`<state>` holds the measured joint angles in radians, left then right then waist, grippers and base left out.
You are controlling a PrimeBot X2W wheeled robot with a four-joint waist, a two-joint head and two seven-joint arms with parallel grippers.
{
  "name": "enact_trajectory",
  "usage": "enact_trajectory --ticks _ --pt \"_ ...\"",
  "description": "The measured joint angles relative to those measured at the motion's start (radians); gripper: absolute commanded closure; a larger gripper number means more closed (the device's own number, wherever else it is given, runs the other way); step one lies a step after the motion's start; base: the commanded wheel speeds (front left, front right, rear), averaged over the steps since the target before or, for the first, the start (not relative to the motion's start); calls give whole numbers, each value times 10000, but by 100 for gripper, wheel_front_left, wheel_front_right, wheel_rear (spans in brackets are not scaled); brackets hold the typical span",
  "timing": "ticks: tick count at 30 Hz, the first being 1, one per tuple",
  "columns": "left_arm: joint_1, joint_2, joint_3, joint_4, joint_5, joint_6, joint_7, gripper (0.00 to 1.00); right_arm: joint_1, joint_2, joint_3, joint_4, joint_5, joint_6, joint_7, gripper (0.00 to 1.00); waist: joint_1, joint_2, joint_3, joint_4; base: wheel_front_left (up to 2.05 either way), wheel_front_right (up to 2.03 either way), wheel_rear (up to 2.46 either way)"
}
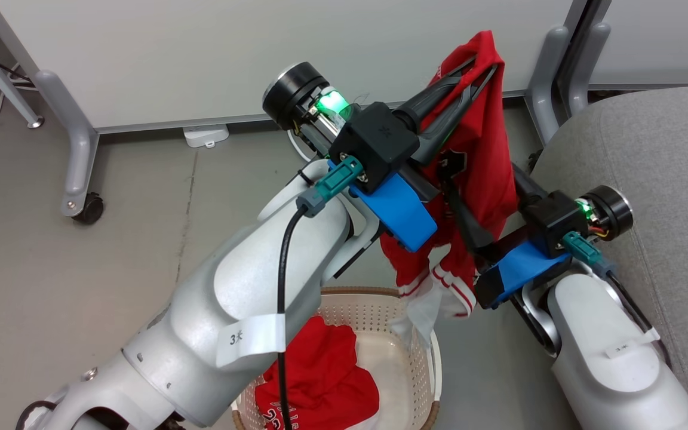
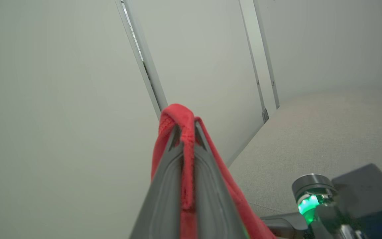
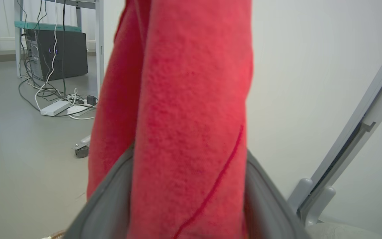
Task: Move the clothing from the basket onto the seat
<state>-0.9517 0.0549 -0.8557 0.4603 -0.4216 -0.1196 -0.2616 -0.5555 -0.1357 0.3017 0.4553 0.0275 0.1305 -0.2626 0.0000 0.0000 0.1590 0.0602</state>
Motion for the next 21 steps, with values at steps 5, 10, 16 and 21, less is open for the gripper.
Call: enact_trajectory --ticks 5,10,16,21 --pt "-48 -10 -10 -4 -10 17 0 100 -155 17 153 245 173 2 0 100 0 0 28 9 0 0 0" --pt "-48 -13 -13 -2 -10 42 0 100 -179 12 174 267 247 2 0 100 0 0 36 -15 0 0 0" --pt "-48 -21 -8 0 -10 42 0 100 -190 -2 190 201 282 2 2 100 0 0 37 -28 0 0 0" --pt "-48 -23 -4 2 2 44 0 100 -190 -8 209 163 313 2 2 100 0 0 31 -30 0 0 0"
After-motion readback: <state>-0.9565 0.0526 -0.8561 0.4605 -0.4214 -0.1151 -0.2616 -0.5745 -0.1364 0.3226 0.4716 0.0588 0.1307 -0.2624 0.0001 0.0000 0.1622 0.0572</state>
